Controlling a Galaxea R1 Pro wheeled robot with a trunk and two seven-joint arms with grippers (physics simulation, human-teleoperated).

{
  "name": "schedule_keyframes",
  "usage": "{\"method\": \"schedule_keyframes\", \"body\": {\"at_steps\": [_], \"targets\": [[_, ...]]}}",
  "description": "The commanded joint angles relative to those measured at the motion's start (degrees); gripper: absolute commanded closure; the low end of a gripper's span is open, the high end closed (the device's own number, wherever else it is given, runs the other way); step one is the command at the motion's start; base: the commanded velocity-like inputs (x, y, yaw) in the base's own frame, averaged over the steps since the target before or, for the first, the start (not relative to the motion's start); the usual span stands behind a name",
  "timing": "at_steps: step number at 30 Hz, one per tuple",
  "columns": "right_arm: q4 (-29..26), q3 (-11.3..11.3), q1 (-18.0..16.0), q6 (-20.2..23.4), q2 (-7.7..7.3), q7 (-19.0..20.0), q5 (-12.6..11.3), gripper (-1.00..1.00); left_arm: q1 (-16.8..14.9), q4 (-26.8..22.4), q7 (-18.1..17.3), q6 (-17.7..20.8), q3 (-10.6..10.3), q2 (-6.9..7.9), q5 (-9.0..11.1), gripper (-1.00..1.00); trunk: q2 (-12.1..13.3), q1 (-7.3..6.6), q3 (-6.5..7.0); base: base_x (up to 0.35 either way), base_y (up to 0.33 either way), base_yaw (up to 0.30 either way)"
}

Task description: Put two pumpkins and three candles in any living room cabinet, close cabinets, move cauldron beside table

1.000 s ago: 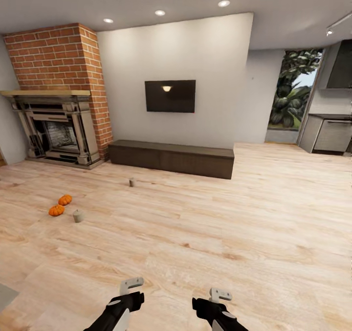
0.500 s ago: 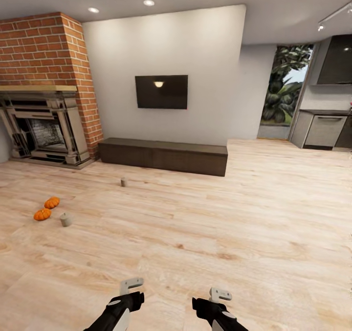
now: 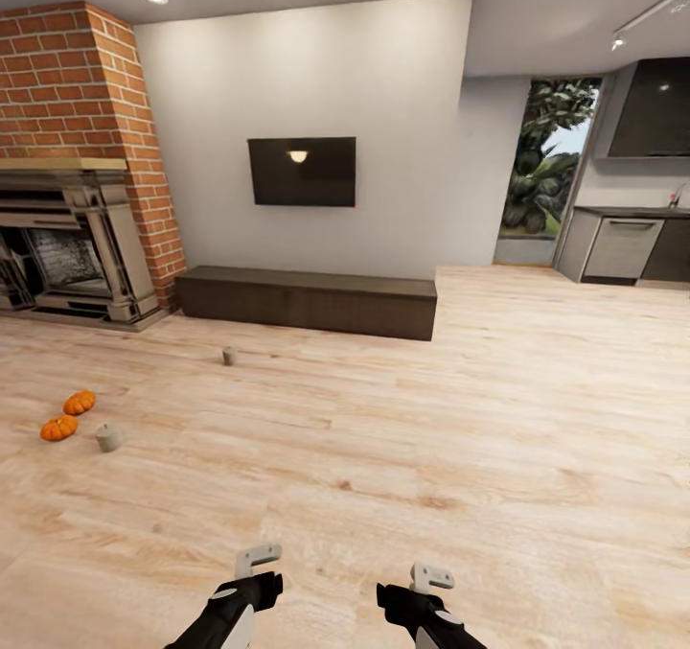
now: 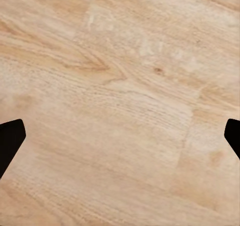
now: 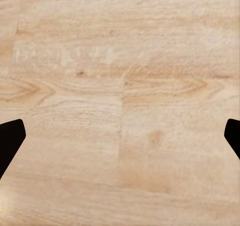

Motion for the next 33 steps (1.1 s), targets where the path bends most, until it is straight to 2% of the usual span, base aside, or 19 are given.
{"method": "schedule_keyframes", "body": {"at_steps": [1,8,16,27,33], "targets": [[0.04,0.41,-0.04,-0.22,0.0,-0.29,-0.53,-1.0,-0.01,-0.12,0.44,0.27,-0.36,0.04,0.55,-1.0,-0.03,0.01,-0.13,0.138,0.0,-0.01],[-0.03,0.41,-0.04,-0.41,0.0,-0.31,-0.53,-1.0,-0.01,-0.12,0.44,0.26,-0.42,0.04,0.55,-1.0,-0.03,0.01,-0.24,0.152,0.008,-0.002],[0.02,0.41,-0.04,-1.16,0.0,-0.28,-0.51,-1.0,-0.01,-0.12,0.44,0.28,-0.44,0.04,0.55,-1.0,-0.03,0.01,-0.24,0.216,0.134,-0.018],[0.04,0.42,-0.04,-1.19,0.0,-0.19,-0.48,-1.0,-0.01,-0.12,0.44,0.27,-0.44,0.02,0.41,-1.0,-0.03,0.01,-0.24,0.257,0.179,-0.231],[0.02,0.49,-0.04,-1.34,0.0,-0.19,-0.44,-1.0,-0.01,-0.12,0.44,0.27,-0.44,0.04,0.38,-1.0,-0.03,0.01,-0.24,0.27,0.169,-0.062]]}}
